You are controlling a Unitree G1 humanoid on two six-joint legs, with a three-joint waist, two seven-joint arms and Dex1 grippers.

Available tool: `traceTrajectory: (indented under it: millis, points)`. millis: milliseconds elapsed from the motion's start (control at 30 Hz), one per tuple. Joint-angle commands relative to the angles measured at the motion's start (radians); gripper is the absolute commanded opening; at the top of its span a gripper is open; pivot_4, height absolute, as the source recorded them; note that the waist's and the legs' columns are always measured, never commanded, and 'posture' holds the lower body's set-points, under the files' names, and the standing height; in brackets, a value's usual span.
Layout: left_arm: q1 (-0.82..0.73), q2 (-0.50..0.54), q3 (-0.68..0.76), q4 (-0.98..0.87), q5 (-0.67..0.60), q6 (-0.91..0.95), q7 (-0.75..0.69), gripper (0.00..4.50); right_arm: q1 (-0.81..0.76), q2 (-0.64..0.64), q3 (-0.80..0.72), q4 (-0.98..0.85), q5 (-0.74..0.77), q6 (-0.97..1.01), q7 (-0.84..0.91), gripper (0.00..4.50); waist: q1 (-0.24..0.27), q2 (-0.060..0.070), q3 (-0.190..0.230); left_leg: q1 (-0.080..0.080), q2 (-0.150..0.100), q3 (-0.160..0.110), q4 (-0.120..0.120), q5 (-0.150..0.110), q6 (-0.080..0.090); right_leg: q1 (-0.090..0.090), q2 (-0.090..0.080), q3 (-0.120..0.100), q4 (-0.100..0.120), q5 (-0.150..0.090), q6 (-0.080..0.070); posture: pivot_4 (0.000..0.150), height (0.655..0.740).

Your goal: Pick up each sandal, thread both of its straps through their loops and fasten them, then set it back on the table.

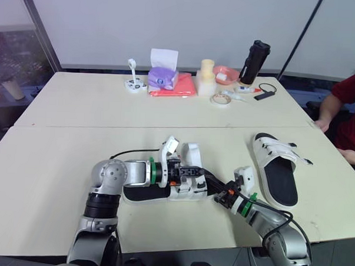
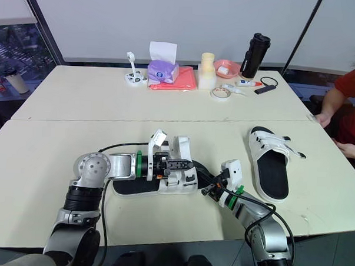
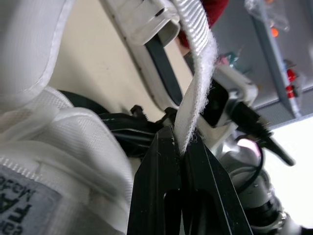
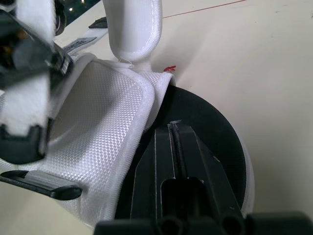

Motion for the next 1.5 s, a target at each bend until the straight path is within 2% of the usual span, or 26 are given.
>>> traceTrajectory:
  millis: [33, 500, 633, 767, 1000, 1133, 1500]
  points:
    - [0.011, 0.000, -0.025, -0.008, -0.003, -0.009, -0.022, 0.02, 0.056, 0.007, 0.077, 0.120, -0.053, 0.060, -0.008, 0.00, 0.000, 0.000, 0.000, 0.000, 0.000, 0.000, 0.000, 0.000, 0.000, 0.000, 0.000, 0.000, 0.000, 0.000, 0.000, 0.150, 0.7400]
    - [0.026, 0.120, -0.217, -0.071, 0.089, -0.098, -0.119, 0.02, 0.056, 0.008, 0.077, 0.124, -0.053, 0.059, -0.008, 0.00, -0.001, 0.000, 0.000, 0.000, 0.000, -0.001, 0.000, 0.000, 0.000, 0.000, -0.001, 0.001, 0.000, 0.000, 0.000, 0.150, 0.7400]
    - [0.021, 0.191, -0.341, -0.114, 0.206, -0.239, -0.158, 0.02, 0.055, 0.010, 0.078, 0.125, -0.054, 0.059, -0.008, 0.00, -0.002, 0.000, 0.000, 0.000, 0.001, -0.001, -0.001, -0.001, -0.001, 0.000, -0.001, 0.003, 0.000, 0.000, -0.001, 0.150, 0.7400]
    - [0.009, 0.224, -0.394, -0.161, 0.247, -0.314, -0.214, 0.02, 0.055, 0.010, 0.079, 0.125, -0.055, 0.058, -0.008, 0.00, -0.002, 0.000, 0.000, 0.000, 0.001, -0.001, -0.001, -0.001, -0.002, 0.000, -0.001, 0.003, 0.000, 0.000, -0.001, 0.150, 0.7400]
    - [0.018, 0.271, -0.414, -0.239, 0.210, -0.313, -0.317, 0.02, 0.053, 0.011, 0.078, 0.128, -0.055, 0.058, -0.008, 0.00, -0.003, 0.000, 0.000, 0.000, 0.002, -0.001, -0.002, -0.001, -0.001, -0.002, -0.001, 0.004, -0.001, -0.001, -0.001, 0.150, 0.7400]
    - [0.034, 0.302, -0.446, -0.271, 0.237, -0.334, -0.348, 0.02, 0.053, 0.011, 0.077, 0.131, -0.056, 0.056, -0.008, 0.00, -0.004, 0.000, 0.000, 0.000, 0.002, -0.001, -0.003, -0.001, -0.001, -0.002, -0.001, 0.005, -0.001, -0.001, -0.002, 0.150, 0.7400]
    - [0.044, 0.299, -0.485, -0.202, 0.358, -0.418, -0.295, 0.02, 0.058, 0.014, 0.076, 0.132, -0.055, 0.054, -0.011, 0.00, -0.002, 0.000, 0.000, 0.001, 0.002, -0.001, -0.003, -0.001, -0.001, -0.002, -0.001, 0.005, -0.001, -0.001, -0.003, 0.150, 0.7400]
